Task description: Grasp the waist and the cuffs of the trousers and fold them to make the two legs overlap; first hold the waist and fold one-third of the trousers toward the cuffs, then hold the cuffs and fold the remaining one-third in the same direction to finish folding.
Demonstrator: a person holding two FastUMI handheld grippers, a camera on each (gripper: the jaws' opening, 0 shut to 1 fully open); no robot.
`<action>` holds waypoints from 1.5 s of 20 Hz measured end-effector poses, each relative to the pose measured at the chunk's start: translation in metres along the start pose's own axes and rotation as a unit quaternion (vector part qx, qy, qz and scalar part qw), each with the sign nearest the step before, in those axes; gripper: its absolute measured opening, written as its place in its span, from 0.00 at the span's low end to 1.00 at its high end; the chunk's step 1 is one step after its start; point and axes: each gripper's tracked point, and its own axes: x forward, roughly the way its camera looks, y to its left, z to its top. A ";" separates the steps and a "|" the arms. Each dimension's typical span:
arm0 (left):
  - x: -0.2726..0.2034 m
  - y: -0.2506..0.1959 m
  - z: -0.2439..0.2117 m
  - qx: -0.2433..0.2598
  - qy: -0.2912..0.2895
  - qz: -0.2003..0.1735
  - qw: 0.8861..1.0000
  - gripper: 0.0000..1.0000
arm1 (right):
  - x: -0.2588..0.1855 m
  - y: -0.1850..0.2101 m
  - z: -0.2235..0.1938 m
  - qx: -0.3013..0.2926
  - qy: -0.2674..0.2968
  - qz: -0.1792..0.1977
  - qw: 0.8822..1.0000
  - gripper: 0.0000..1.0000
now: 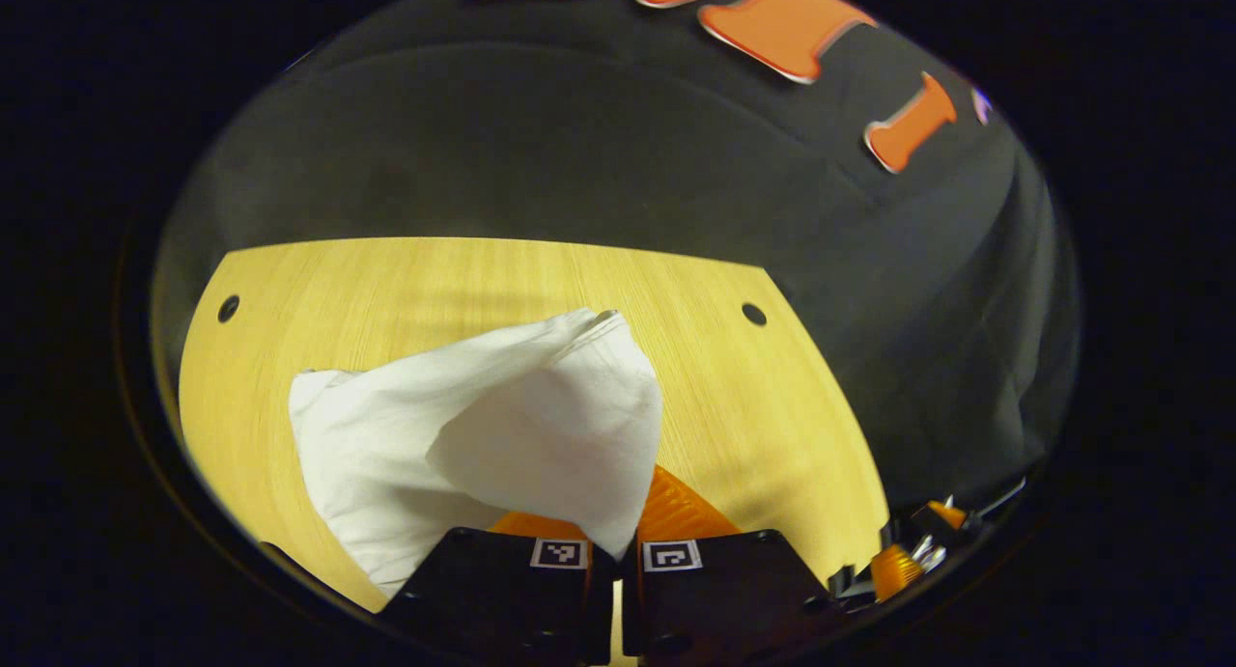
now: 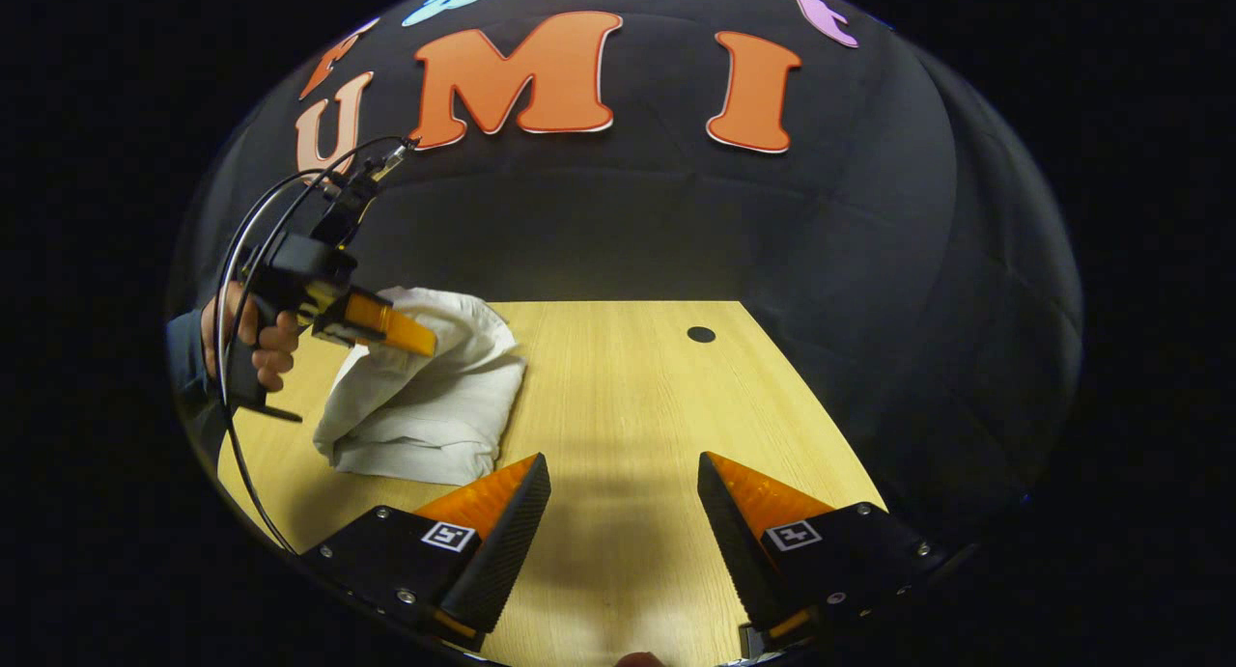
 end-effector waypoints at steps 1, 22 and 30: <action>0.004 -0.010 -0.014 0.029 0.013 0.002 0.999 0.08 | 0.000 -0.003 -0.002 0.004 0.003 -0.001 1.000 0.94; -0.111 -0.047 -0.029 0.102 -0.274 0.103 0.951 0.98 | -0.039 0.044 0.162 -0.042 -0.169 0.063 0.983 0.95; -0.120 -0.058 -0.036 0.066 -0.434 0.207 0.874 0.98 | -0.083 0.079 0.217 -0.059 -0.242 0.100 0.963 0.95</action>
